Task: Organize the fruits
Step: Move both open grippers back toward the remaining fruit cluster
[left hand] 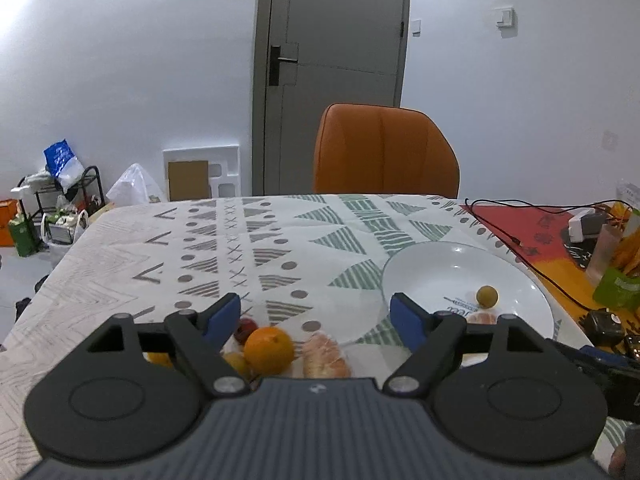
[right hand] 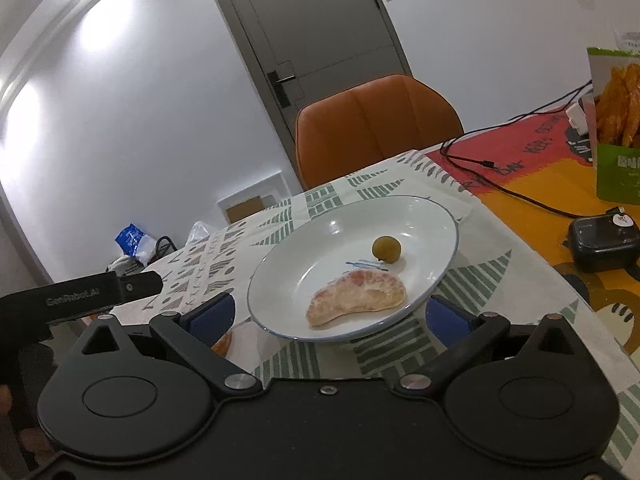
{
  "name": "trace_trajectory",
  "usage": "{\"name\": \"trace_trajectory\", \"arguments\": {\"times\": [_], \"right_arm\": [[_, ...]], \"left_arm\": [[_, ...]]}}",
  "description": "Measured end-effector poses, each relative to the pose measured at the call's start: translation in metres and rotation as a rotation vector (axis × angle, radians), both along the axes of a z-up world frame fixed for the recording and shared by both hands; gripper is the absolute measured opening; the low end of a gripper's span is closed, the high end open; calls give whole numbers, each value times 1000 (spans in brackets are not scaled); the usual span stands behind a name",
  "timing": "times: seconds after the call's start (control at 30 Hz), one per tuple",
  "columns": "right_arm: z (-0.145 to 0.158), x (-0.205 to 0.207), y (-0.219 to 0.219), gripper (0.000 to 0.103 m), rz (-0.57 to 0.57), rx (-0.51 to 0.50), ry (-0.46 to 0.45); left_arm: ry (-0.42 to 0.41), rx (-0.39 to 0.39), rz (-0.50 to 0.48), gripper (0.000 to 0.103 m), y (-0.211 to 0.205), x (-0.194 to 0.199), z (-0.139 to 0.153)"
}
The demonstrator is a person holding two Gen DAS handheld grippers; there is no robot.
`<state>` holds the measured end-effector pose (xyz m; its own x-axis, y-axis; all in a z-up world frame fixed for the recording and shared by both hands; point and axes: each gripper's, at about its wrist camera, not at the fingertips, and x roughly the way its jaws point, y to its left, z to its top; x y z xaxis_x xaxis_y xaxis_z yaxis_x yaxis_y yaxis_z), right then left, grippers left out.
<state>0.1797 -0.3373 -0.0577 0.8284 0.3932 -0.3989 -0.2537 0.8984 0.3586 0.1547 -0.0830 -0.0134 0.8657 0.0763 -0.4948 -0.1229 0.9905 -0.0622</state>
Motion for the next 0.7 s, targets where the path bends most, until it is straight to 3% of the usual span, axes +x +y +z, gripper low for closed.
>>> {"name": "trace_trajectory", "arguments": {"times": [0.23,0.53,0.7], "right_arm": [[-1,-2,13,103,44,-10,3],[2,-6,31,103,82,-35,7],[3,-8,41,103,93,-41,5]], "left_arm": [[9,-35,-22,82,17,-14,-2],[-4,-21,24,82,36,-31,-1],[13,-60,51,82,52,-36,-1]]}}
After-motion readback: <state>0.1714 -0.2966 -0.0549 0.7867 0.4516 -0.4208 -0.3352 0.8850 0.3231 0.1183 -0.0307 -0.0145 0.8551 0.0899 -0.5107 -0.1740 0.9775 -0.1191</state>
